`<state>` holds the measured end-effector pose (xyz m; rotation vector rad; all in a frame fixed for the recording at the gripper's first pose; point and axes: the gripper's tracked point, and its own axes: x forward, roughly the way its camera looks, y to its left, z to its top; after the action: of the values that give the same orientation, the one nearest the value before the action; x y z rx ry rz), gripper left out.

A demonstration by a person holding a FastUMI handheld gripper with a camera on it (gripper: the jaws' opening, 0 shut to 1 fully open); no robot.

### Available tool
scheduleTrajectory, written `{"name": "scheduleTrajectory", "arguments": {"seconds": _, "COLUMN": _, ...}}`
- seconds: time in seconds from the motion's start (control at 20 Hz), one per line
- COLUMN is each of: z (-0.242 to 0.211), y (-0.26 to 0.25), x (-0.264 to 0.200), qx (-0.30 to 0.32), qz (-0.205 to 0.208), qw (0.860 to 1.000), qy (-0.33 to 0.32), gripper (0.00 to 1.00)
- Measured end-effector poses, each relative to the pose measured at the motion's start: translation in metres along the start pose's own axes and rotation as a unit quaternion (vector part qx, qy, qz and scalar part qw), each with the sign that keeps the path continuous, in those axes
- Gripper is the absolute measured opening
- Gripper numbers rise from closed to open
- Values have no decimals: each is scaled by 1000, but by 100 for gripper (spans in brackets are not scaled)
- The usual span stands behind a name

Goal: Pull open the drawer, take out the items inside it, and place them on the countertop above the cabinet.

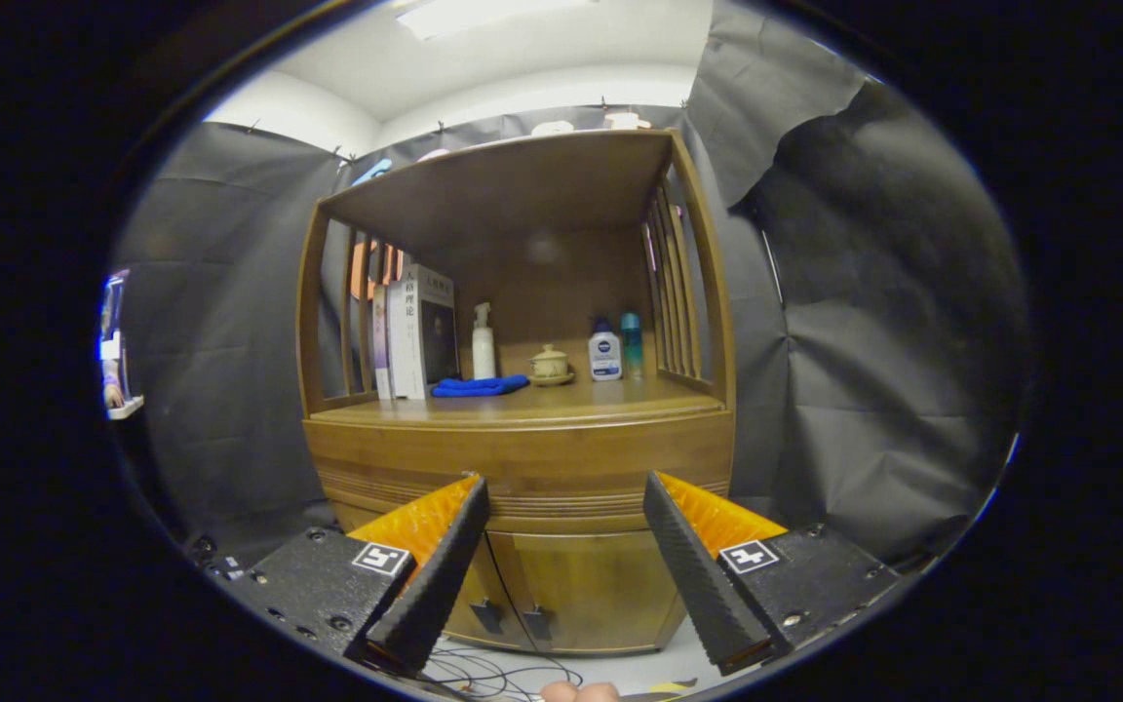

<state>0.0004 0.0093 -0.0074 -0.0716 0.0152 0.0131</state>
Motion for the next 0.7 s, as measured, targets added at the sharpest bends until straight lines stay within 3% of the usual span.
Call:
{"name": "scheduleTrajectory", "arguments": {"seconds": 0.25, "z": 1, "y": 22, "x": 13, "qx": 2, "qz": 2, "qw": 1000, "qy": 4, "gripper": 100}}
{"name": "scheduleTrajectory", "arguments": {"seconds": 0.7, "z": -15, "y": 78, "x": 78, "qx": -20, "qz": 2, "qw": 1000, "qy": 19, "gripper": 100}}
